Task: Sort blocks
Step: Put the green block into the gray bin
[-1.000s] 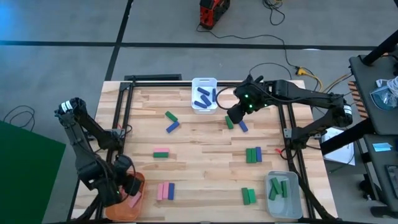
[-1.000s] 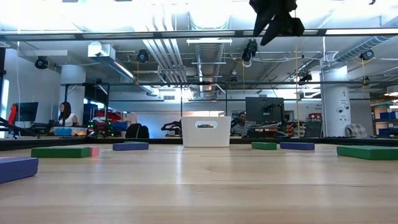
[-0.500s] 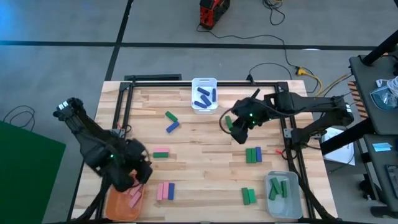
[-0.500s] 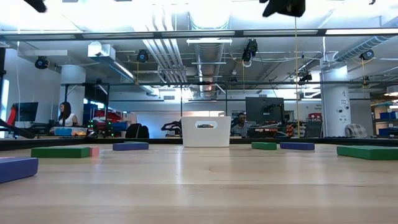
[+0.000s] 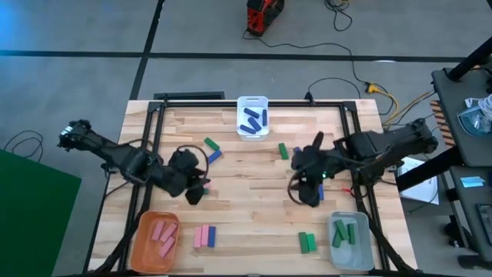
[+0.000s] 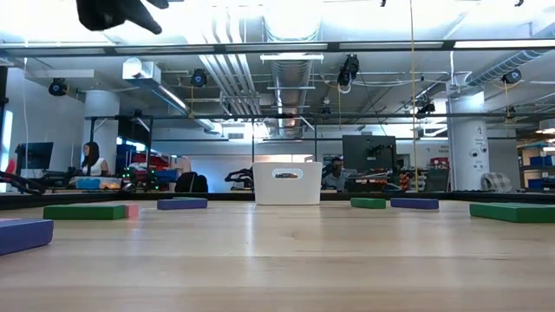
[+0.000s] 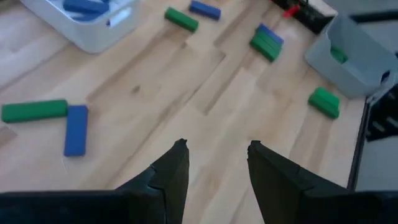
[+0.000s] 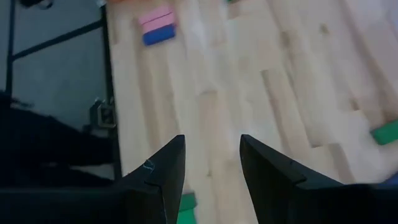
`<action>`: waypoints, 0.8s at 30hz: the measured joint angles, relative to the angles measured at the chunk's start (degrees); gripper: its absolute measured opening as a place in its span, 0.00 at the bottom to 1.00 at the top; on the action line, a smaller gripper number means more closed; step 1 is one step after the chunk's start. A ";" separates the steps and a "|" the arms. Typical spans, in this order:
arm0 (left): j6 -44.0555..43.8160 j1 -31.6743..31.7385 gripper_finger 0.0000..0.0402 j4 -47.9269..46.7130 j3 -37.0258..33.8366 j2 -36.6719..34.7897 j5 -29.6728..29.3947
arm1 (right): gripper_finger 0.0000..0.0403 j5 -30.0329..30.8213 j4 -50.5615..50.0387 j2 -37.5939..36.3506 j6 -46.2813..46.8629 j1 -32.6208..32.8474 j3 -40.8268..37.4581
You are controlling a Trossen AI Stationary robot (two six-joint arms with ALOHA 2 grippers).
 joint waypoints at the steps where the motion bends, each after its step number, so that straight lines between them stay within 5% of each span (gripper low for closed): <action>1: 0.19 0.90 0.35 0.90 -0.69 -0.59 0.02 | 0.35 0.02 0.02 0.11 0.02 1.15 0.00; 12: 2.34 5.54 0.35 2.78 -2.60 -0.88 -0.40 | 0.42 0.48 -0.95 5.29 3.61 14.29 -0.07; 20: 2.48 6.02 0.35 2.78 -2.59 0.86 -0.41 | 0.57 1.04 -5.65 12.55 6.03 19.27 -0.26; 24: 3.14 6.02 0.35 2.74 -2.59 1.52 -0.40 | 0.69 6.69 -5.64 16.30 4.56 21.50 -0.26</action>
